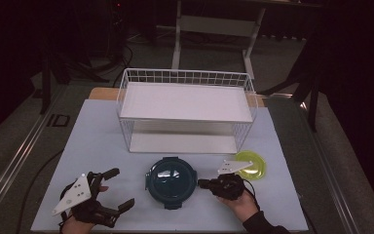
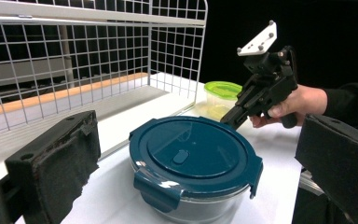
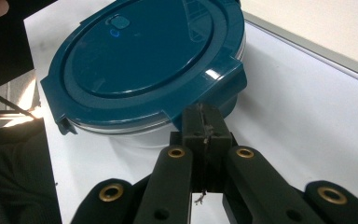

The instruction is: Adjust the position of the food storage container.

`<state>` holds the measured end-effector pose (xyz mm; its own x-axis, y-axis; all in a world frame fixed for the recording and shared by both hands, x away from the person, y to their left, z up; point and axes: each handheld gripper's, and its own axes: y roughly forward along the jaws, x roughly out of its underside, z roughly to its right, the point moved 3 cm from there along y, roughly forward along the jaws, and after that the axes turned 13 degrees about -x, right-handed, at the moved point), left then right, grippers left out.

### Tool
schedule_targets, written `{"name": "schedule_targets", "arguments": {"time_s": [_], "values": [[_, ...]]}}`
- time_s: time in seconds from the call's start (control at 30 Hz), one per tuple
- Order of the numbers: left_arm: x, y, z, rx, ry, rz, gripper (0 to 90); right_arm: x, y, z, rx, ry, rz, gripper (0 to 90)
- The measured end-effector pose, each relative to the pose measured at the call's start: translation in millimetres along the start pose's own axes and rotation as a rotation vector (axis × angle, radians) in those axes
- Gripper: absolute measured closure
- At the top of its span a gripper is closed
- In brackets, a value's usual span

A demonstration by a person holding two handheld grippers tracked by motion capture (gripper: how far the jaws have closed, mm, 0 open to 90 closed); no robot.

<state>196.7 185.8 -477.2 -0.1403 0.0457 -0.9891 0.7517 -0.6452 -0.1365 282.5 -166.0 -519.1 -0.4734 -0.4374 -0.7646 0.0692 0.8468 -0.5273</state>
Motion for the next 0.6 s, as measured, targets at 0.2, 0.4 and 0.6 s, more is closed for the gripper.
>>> {"name": "schedule_targets", "arguments": {"time_s": [0.2,0.4,0.6], "values": [[0.4,0.2,-0.4,-0.016,0.010,0.003,0.0,-3.8,7.7,-1.9,-0.012,0.000,0.001,90.0],[2.4,1.3,-0.5,-0.004,0.010,-0.018,0.0,-8.4,17.8,-5.2,-0.028,-0.008,-0.005,90.0],[2.7,2.2,0.6,-0.004,0.015,-0.021,0.0,-12.3,26.0,-7.0,-0.039,-0.022,-0.005,90.0]]}}
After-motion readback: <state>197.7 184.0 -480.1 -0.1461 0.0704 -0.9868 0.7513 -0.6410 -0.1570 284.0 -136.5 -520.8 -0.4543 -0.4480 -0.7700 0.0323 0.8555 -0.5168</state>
